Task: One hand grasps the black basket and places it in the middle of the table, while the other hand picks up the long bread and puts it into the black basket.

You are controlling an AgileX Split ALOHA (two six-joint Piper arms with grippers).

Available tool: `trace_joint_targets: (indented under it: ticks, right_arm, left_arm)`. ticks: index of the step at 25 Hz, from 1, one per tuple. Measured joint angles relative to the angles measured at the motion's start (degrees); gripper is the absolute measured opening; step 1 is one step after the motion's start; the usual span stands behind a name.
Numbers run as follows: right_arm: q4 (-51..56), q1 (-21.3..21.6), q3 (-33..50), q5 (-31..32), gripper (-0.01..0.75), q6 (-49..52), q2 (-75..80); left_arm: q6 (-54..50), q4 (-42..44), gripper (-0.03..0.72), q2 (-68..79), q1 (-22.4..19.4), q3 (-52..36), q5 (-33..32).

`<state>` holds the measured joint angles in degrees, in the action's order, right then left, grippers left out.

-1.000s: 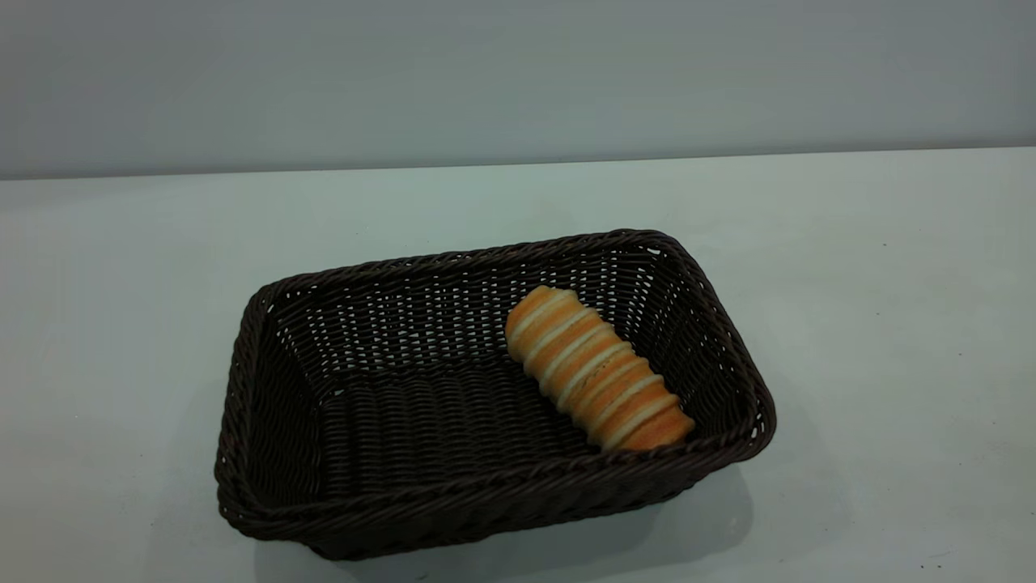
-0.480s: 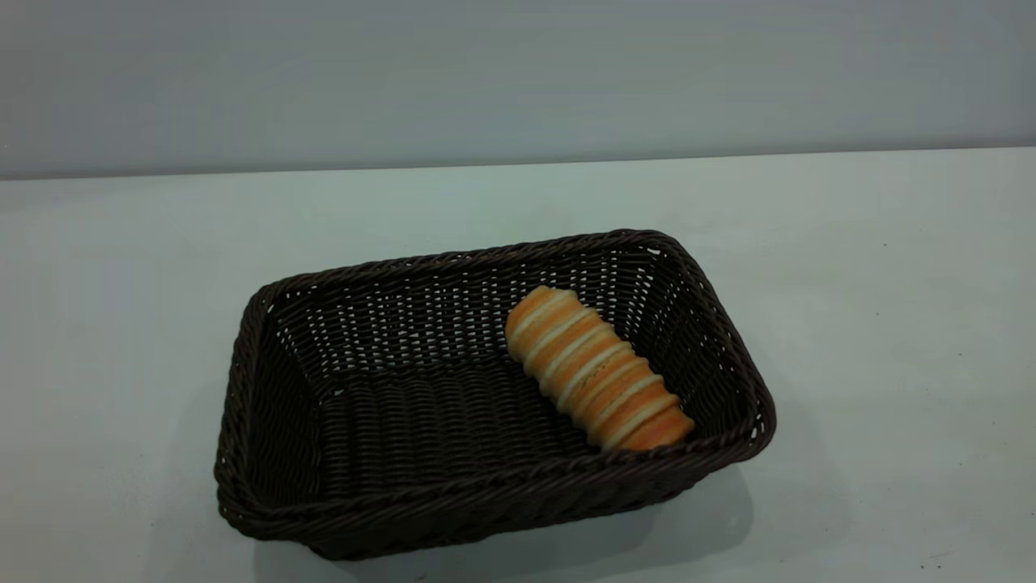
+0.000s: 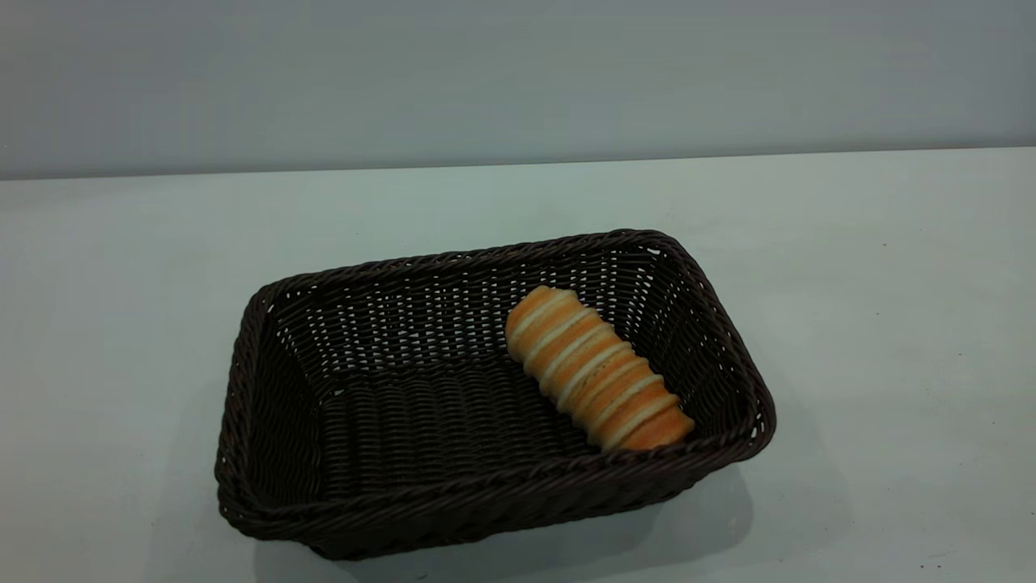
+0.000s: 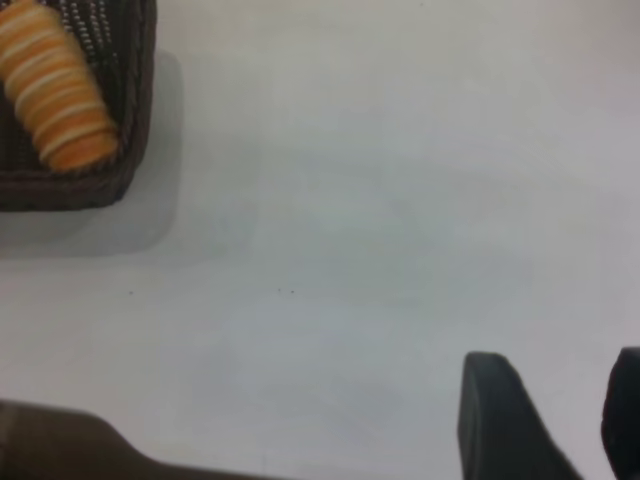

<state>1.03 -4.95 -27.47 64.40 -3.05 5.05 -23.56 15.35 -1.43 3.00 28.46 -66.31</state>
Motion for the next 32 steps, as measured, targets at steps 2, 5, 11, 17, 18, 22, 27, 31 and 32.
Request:
trace_joint_targets:
  ticks: [2, 5, 11, 17, 18, 22, 27, 31, 32]
  right_arm:
    - [0.0, 0.0, 0.0, 0.0, 0.237, 0.0, 0.0]
    - [0.0, 0.0, 0.0, 0.0, 0.237, 0.0, 0.0]
    - [0.0, 0.0, 0.0, 0.0, 0.237, 0.0, 0.0]
    - [0.0, 0.0, 0.0, 0.0, 0.237, 0.0, 0.0]
    - [0.0, 0.0, 0.0, 0.0, 0.237, 0.0, 0.0]
    - [0.0, 0.0, 0.0, 0.0, 0.237, 0.0, 0.0]
    - [0.0, 0.0, 0.0, 0.0, 0.237, 0.0, 0.0]
    - [0.0, 0.0, 0.0, 0.0, 0.237, 0.0, 0.0]
    - [0.0, 0.0, 0.0, 0.0, 0.237, 0.0, 0.0]
  left_arm:
    - [0.1, 0.0, 0.517, 0.0, 0.0, 0.0, 0.0]
    - [0.2, 0.4, 0.517, 0.0, 0.0, 0.0, 0.0]
    - [1.5, 1.3, 0.515, 0.0, 0.0, 0.0, 0.0]
    - [12.6, -6.5, 0.515, 0.0, 0.0, 0.0, 0.9]
    - [15.0, -8.4, 0.514, 0.0, 0.0, 0.0, 1.0]
    - [19.8, -11.6, 0.513, 0.0, 0.0, 0.0, 1.4]
    - [17.1, -10.1, 0.513, 0.0, 0.0, -0.1, 1.3]
    - [16.9, -10.0, 0.513, 0.0, 0.0, -0.2, 1.2]
    - [16.9, -10.0, 0.513, 0.0, 0.0, -0.2, 1.2]
